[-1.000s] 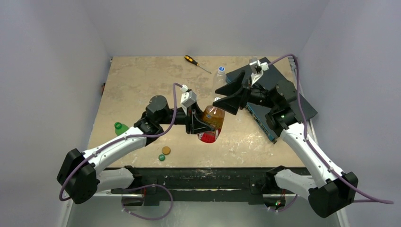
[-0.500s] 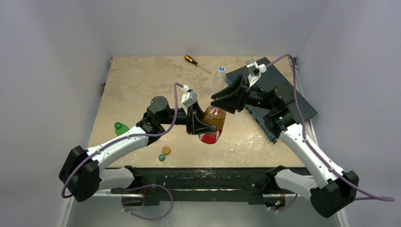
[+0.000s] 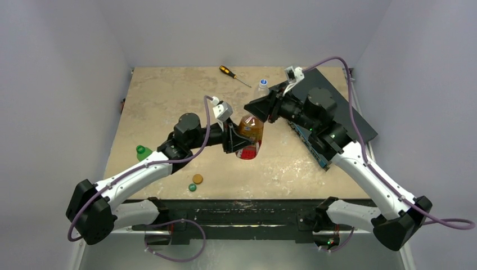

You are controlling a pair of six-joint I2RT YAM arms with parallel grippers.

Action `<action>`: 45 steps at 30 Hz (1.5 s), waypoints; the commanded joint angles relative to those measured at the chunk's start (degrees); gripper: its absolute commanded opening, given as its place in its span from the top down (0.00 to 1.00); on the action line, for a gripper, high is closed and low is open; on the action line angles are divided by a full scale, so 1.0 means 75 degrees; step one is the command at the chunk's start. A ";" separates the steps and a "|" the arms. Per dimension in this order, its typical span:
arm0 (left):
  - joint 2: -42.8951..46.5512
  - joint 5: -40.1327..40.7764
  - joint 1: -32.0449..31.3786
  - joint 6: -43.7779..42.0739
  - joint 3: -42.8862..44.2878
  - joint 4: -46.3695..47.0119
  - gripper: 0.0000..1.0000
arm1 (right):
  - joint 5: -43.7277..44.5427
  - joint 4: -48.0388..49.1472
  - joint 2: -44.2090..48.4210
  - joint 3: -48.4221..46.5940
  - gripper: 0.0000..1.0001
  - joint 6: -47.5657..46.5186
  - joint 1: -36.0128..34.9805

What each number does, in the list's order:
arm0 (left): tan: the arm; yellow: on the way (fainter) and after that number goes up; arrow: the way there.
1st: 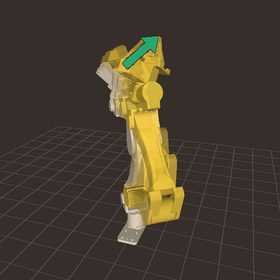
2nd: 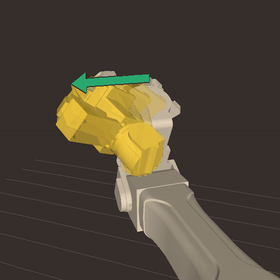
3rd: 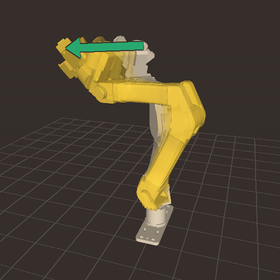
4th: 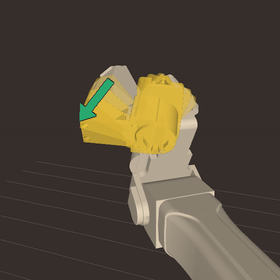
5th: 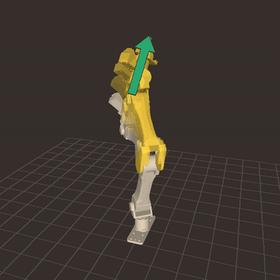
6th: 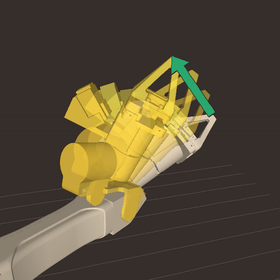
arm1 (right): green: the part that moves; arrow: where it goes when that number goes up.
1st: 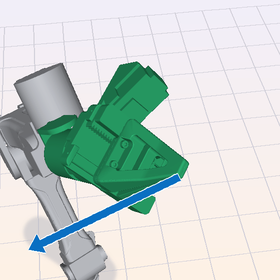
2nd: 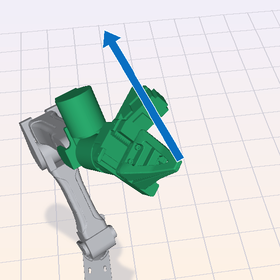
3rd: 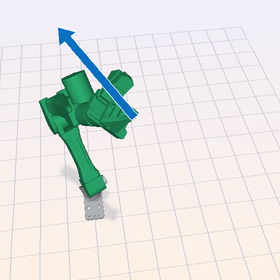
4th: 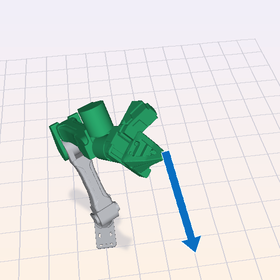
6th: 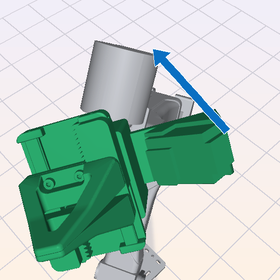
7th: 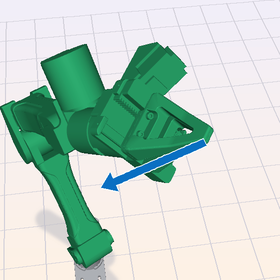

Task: Screw on the bottle caps
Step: Screw the bottle cap onto the plastic bottle.

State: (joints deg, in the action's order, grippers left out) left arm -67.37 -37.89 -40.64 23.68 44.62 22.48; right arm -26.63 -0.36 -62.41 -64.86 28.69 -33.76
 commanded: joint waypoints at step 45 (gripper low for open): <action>0.0331 -0.1810 0.0387 0.0842 -0.0238 0.1192 1.00 | -0.2940 0.2553 0.0024 0.0291 0.27 0.0538 0.0541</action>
State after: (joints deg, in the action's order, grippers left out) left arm -65.95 -46.35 -38.04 25.78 44.14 23.49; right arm -43.64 7.79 -62.98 -63.53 28.21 -29.91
